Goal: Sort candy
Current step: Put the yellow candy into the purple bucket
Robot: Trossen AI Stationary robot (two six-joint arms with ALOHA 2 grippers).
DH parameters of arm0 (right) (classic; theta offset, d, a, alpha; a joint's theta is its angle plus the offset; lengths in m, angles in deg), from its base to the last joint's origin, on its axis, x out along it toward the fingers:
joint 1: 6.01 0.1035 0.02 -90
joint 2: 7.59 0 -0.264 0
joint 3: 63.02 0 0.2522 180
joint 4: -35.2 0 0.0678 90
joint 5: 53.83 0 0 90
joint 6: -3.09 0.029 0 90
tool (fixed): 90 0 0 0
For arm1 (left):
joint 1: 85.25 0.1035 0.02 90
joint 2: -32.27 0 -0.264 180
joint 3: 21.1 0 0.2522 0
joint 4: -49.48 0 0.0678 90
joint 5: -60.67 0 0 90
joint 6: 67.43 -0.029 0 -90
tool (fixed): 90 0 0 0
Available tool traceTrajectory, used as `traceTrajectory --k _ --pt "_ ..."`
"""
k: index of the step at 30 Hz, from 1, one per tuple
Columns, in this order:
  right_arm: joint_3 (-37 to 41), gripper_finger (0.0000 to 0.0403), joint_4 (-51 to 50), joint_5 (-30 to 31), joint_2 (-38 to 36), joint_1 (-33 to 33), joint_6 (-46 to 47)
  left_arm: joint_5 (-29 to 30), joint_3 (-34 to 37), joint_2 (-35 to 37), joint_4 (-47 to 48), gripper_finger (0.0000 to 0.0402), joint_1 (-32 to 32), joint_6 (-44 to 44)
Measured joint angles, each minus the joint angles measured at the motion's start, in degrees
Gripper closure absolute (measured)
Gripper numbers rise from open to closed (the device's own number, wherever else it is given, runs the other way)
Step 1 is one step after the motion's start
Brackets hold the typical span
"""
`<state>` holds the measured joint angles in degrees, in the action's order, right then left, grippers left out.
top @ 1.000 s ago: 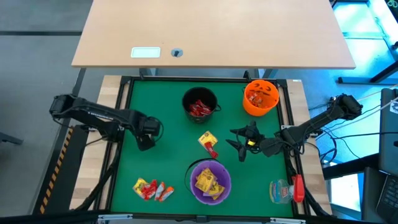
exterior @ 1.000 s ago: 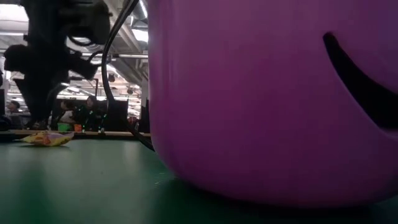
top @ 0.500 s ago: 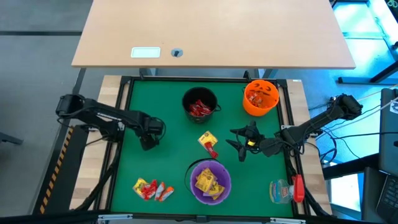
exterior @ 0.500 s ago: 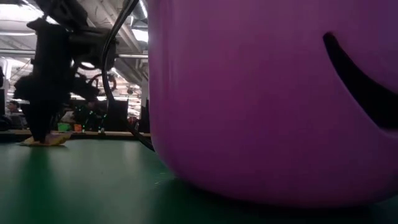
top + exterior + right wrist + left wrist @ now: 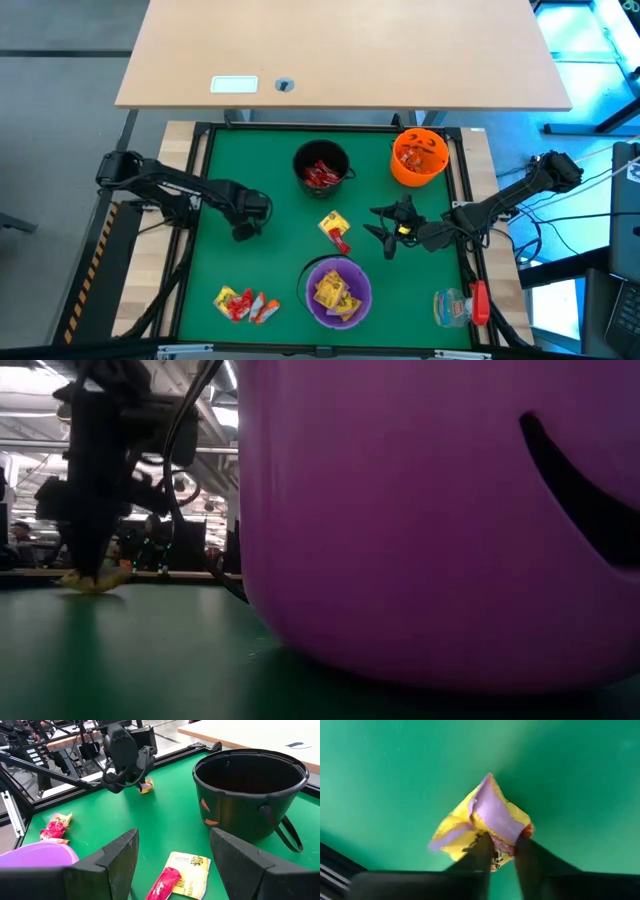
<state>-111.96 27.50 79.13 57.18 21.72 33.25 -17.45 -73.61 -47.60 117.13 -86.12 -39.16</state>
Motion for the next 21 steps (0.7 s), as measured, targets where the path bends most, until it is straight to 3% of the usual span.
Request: traceTrajectory --k 3,9,13,18,21 --pt "0.00 0.0159 0.03 0.13 0.00 0.00 0.23 -0.53 -3.43 0.00 0.85 0.0392 -1.01 -0.30" --pt "0.00 0.0159 0.48 0.36 0.00 0.00 1.09 -2.25 -15.09 0.52 0.35 0.0400 -5.54 -2.25" --pt "0.00 0.0159 4.78 -0.50 0.04 0.00 0.75 0.83 -25.13 0.52 -2.14 0.0401 -9.56 -7.44" --pt "-0.02 0.0159 14.61 -2.91 0.05 0.00 -5.53 2.86 -32.63 0.55 -14.93 0.0401 -12.95 -17.18" --pt "-0.02 0.0159 18.74 -3.58 0.37 0.00 -8.39 -4.66 -33.37 0.42 -25.87 0.0401 -13.97 -21.00"
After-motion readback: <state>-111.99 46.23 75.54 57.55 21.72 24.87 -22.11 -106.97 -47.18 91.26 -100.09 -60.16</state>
